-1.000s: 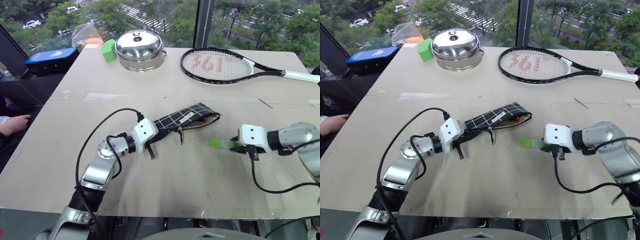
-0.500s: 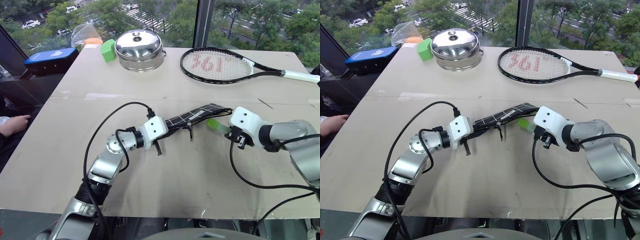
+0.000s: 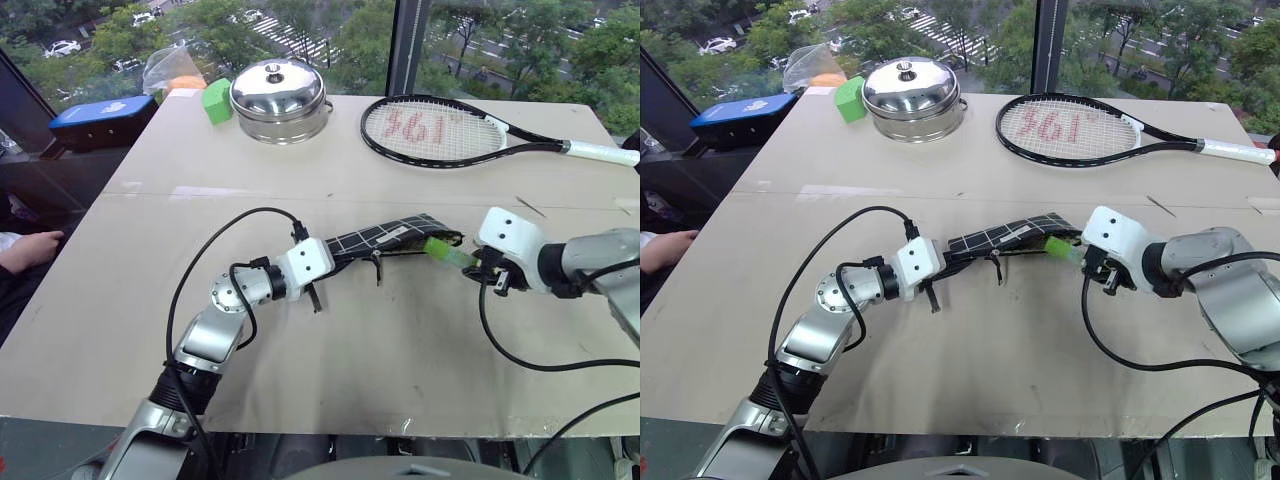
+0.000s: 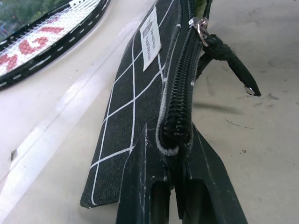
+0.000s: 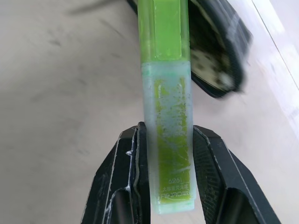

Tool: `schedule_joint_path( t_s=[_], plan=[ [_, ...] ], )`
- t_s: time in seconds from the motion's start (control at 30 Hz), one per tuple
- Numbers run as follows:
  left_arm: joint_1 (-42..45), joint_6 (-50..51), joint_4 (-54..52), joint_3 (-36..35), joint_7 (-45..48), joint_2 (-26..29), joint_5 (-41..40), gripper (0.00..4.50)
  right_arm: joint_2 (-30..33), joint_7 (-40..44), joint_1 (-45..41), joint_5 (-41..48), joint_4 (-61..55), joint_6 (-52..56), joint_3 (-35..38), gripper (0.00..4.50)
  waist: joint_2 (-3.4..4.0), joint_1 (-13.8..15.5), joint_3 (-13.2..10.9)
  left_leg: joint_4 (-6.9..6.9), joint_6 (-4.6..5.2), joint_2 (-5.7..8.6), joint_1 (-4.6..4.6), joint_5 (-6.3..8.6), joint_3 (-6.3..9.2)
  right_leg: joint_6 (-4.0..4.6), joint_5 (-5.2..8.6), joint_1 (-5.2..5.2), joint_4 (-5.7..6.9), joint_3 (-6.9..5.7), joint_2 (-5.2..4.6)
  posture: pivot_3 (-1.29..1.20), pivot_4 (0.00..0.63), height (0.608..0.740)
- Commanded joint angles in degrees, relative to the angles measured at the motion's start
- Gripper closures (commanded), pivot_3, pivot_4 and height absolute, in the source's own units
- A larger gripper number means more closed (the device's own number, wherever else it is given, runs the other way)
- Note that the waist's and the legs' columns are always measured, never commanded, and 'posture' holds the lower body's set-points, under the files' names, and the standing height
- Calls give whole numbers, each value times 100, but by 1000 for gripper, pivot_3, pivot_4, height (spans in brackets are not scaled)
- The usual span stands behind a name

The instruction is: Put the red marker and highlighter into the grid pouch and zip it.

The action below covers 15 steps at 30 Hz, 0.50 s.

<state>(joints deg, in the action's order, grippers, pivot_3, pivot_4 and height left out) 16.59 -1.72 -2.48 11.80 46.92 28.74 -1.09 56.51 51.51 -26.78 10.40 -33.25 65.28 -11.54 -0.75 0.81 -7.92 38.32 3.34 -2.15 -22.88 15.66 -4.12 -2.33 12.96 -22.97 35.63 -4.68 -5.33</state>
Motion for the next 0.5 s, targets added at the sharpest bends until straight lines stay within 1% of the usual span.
schedule_joint_path(
  t_s=[0.03, 0.13, 0.2, 0.3, 0.43, 0.5],
  plan=[
    [33, -373, 15, 103, -18, -12, 128, 4500, -78, -206, -471, -150, 198, -83, -287, 3781, 0, -7, 0, 0, 0, 0, 0, 0, 0, 0, 0, 0, 0, 1, 1, 0, 150, 740],
    [84, -513, 90, 171, -35, -45, 259, 4500, -225, -270, -821, -233, 377, -99, -681, 3781, 1, -13, 0, 0, 0, -1, 2, 0, -2, 0, 0, -2, 2, 4, 4, 0, 150, 740],
    [123, -566, 111, 239, -53, -65, 360, 4500, -281, -253, -1131, -493, 540, -312, -1210, 3781, 1, -8, 0, -1, 0, -3, 1, 0, -1, 0, 0, -2, 2, 2, 5, 0, 150, 740],
    [172, -604, 132, 316, -82, -118, 458, 4500, -576, -265, -1634, -877, 955, -644, -1856, 3781, 1, -10, 0, 0, 0, -2, 0, 0, -2, -1, 0, -3, 2, 1, 5, 0, 150, 740],
    [215, -559, 120, 345, -115, -169, 509, 4500, -966, -265, -2093, -1296, 1510, -1089, -2352, 3781, 1, -13, -1, 0, -1, -1, -1, -1, -4, -14, -8, -3, 3, 1, 7, 0, 150, 740],
    [212, -486, 69, 340, -132, -207, 502, 4500, -1199, -254, -2252, -1439, 1825, -1324, -2472, 3781, 1, -14, 0, 1, -2, -1, -1, -2, -5, -22, -13, -4, 6, 1, 10, 0, 150, 740]
  ],
)
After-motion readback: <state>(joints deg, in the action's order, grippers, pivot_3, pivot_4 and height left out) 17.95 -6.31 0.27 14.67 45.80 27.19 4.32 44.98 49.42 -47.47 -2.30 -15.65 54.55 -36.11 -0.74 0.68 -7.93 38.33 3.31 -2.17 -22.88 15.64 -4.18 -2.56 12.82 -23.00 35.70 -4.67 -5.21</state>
